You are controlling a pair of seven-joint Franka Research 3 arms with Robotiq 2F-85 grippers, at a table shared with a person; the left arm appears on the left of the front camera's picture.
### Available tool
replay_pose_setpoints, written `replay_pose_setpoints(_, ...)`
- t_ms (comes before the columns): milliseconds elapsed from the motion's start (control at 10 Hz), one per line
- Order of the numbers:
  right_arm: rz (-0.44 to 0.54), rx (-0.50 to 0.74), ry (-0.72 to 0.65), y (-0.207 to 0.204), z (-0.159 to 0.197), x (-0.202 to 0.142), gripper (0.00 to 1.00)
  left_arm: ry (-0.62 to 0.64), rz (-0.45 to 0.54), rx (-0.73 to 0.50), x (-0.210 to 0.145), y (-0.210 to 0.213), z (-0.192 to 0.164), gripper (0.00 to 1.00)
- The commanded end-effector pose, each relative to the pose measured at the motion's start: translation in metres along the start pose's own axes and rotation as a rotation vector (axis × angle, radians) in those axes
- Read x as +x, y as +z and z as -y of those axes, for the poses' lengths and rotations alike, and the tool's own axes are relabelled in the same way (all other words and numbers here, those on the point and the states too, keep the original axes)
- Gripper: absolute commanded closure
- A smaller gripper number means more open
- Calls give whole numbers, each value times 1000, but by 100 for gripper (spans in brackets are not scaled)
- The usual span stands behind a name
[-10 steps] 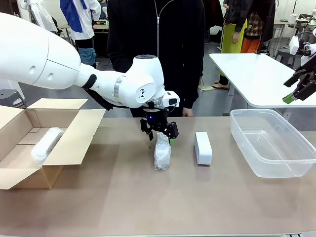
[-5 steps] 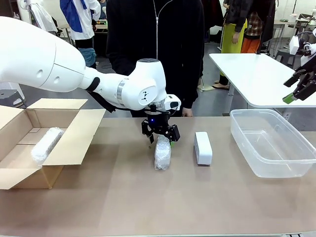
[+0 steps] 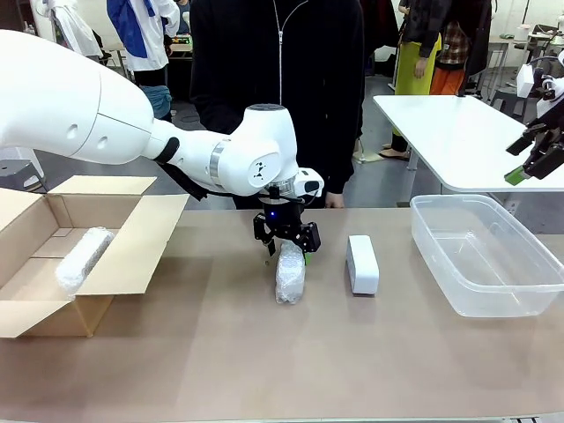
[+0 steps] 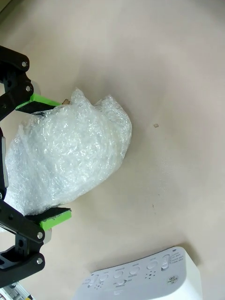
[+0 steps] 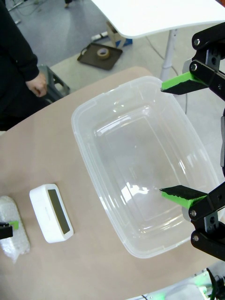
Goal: Separate and place wrapped and unwrapped clocks.
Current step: Pick up the Digital clock indicated by the person.
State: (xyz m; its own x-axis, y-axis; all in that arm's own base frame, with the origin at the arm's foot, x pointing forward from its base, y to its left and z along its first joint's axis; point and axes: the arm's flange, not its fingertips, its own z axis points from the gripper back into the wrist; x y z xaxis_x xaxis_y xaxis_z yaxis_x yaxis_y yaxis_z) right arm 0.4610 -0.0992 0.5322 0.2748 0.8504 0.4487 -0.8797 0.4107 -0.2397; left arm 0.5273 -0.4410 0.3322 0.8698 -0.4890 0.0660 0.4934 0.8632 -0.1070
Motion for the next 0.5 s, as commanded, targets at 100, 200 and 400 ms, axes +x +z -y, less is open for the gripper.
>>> replay_pose_setpoints(100, 13, 7, 1, -2, 1, -1, 0, 1, 1, 2, -1, -1, -1, 0)
replay_pose_setpoints(200, 13, 7, 1, -2, 1, -1, 0, 0, 0, 0, 0, 0, 0, 0)
replay_pose_setpoints(400, 13, 7, 1, -2, 1, -1, 0, -126, -12, 16, -7, 3, 1, 19)
